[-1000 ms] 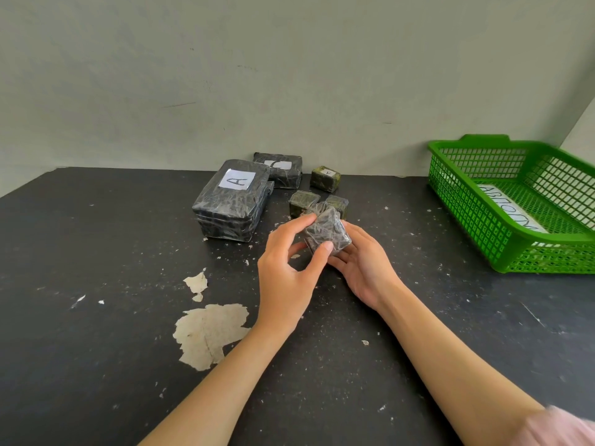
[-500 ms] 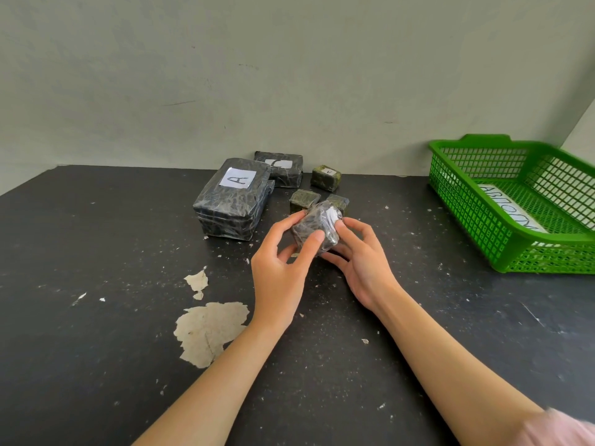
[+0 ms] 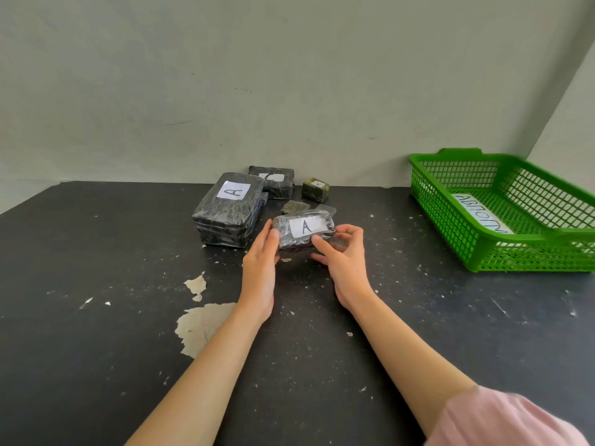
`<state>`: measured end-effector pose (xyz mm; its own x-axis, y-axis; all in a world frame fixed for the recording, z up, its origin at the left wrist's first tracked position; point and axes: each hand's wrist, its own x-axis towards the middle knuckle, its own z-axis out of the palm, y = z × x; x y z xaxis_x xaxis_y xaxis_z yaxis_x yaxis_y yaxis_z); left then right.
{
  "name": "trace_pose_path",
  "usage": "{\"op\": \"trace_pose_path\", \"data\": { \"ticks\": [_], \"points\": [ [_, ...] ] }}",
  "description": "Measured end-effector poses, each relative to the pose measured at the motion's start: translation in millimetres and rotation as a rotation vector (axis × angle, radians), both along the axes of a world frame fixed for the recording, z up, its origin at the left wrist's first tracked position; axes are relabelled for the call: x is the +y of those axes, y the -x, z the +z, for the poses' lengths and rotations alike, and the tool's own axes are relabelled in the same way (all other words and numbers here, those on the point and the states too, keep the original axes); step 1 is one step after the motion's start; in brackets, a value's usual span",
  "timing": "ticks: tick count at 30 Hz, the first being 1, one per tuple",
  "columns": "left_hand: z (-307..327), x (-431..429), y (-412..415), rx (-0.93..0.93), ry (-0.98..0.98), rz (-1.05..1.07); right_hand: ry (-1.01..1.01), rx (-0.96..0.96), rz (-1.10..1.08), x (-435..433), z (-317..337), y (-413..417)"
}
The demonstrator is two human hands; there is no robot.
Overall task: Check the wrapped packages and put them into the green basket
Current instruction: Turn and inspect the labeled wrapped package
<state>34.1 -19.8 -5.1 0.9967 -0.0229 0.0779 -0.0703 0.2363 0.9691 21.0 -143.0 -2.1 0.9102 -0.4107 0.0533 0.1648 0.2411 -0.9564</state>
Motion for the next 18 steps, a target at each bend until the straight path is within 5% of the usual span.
{"op": "trace_pose_path", "data": {
  "ticks": [4, 9, 14, 18],
  "points": [
    [3.5, -1.0, 7.0, -0.008, -0.074, 0.003, -0.033, 0.075, -0.034, -0.6, 3.9, 5.7],
    [29.3, -9.8, 3.2, -0.047, -0.105, -0.109, 0.284, 0.032, 0.093, -41.2, 38.5, 16.2],
    [82.4, -68.7, -9.8, -0.123, -0.154, -0.285, 0.396, -0.052, 0.265, -118.0, 97.5, 29.9],
    [99.7, -138.8, -16.8, -0.146, -0.316, -0.377, 0.492, 0.017, 0.089, -196.6, 126.7, 41.4]
  ]
}}
